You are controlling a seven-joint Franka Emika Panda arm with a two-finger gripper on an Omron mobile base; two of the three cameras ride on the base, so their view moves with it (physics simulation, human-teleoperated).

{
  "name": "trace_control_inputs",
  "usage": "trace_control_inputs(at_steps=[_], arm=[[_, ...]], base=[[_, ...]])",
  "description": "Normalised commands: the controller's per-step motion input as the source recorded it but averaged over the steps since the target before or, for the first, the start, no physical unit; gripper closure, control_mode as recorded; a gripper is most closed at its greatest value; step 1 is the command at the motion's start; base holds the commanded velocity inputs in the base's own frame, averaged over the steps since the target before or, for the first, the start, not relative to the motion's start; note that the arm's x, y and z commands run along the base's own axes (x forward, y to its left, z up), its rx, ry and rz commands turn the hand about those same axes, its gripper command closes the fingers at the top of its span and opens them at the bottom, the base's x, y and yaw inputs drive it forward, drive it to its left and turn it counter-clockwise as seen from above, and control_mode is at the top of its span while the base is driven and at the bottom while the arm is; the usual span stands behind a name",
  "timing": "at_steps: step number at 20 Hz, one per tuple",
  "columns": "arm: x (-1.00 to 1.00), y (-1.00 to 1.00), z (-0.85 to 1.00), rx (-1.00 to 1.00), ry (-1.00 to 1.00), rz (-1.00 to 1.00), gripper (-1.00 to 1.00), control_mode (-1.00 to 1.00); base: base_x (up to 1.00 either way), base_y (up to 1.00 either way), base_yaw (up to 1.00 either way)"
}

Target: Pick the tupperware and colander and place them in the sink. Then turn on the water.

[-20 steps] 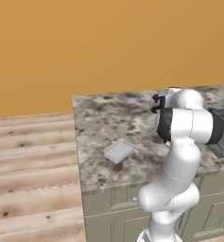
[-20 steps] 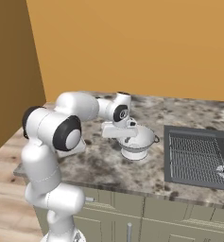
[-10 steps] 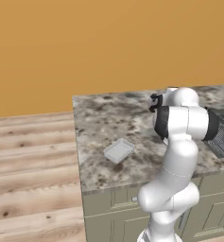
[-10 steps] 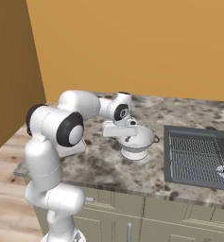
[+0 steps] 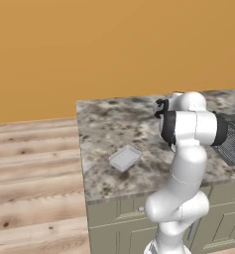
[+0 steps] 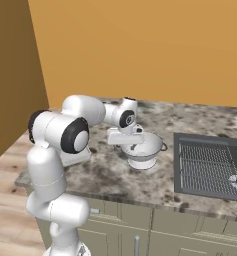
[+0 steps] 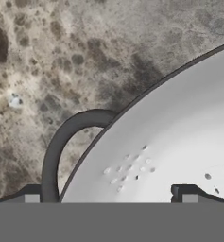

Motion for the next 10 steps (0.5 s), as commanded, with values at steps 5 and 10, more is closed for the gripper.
trace_control_inputs(at_steps=[5,10], arm=[[0.0,0.0,-0.02,0.0,0.0,0.0,1.0,-1.0],[0.0,0.0,0.0,0.0,0.0,0.0,1.0,-1.0]], base=[[0.0,0.0,0.0],[0.0,0.0,0.0]])
